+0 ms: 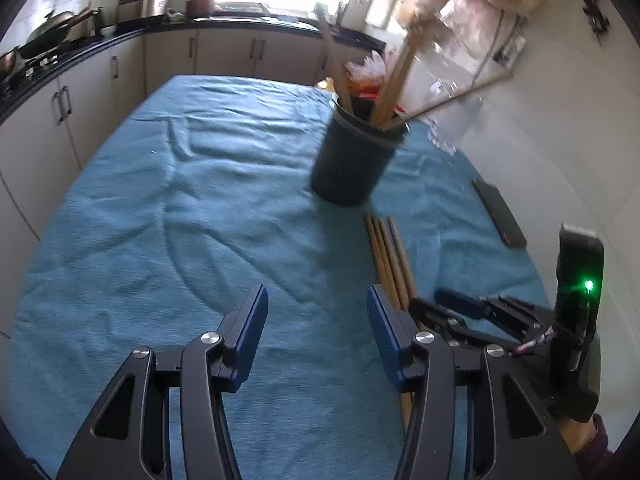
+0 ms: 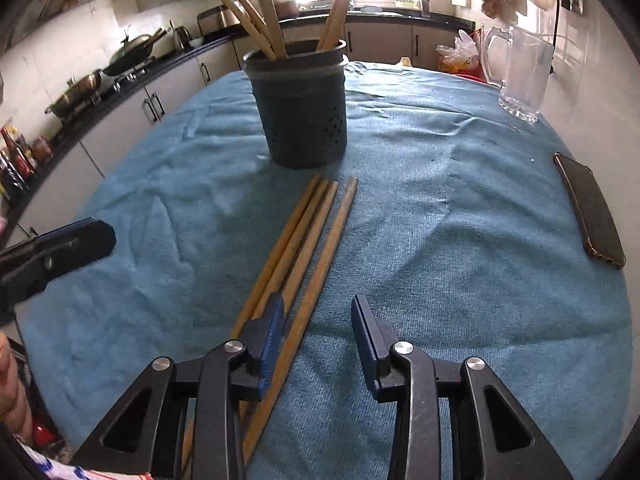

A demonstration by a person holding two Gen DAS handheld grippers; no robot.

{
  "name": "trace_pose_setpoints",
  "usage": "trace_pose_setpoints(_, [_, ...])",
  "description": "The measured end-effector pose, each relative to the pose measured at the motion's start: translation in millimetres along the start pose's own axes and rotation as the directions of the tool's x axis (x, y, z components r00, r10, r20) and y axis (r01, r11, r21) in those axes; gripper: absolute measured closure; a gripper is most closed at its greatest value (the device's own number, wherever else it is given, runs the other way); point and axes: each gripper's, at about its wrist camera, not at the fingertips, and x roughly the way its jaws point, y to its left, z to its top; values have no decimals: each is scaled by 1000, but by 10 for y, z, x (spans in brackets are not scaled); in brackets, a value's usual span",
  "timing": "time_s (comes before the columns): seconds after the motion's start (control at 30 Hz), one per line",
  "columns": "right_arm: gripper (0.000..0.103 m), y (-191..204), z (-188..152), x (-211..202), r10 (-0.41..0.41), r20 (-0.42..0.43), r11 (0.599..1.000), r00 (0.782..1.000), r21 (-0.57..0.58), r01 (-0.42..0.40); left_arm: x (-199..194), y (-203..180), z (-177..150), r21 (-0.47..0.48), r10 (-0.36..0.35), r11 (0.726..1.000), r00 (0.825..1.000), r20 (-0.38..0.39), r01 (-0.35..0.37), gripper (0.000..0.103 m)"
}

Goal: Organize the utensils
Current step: 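Move both open tools down to the chopsticks lying on the cloth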

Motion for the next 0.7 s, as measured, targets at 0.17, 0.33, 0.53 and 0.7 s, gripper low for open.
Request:
trace_pose_setpoints(0.17, [69,-60,21,40,-23,-8,1000,1000,3,23,208,-177,-23,35,-20,999,999,-48,21,53])
trace_pose_setpoints(0.33, [72,-107,3,24,-24,-3,1000,1000,4,24,393,-296,-36,59,-19,998,997,-81,24,53])
trace_pose_setpoints(0.53, [72,-243,-15,-20,-37,0,998,999,44,37,575,-436,-33,109,-16,994,993,-117,28,63])
trace_pose_setpoints(0.7, [72,-370,-54,-68,-45,4,997,999,71,44,692,-476,-25,132,-20,991,990,-140,38,70])
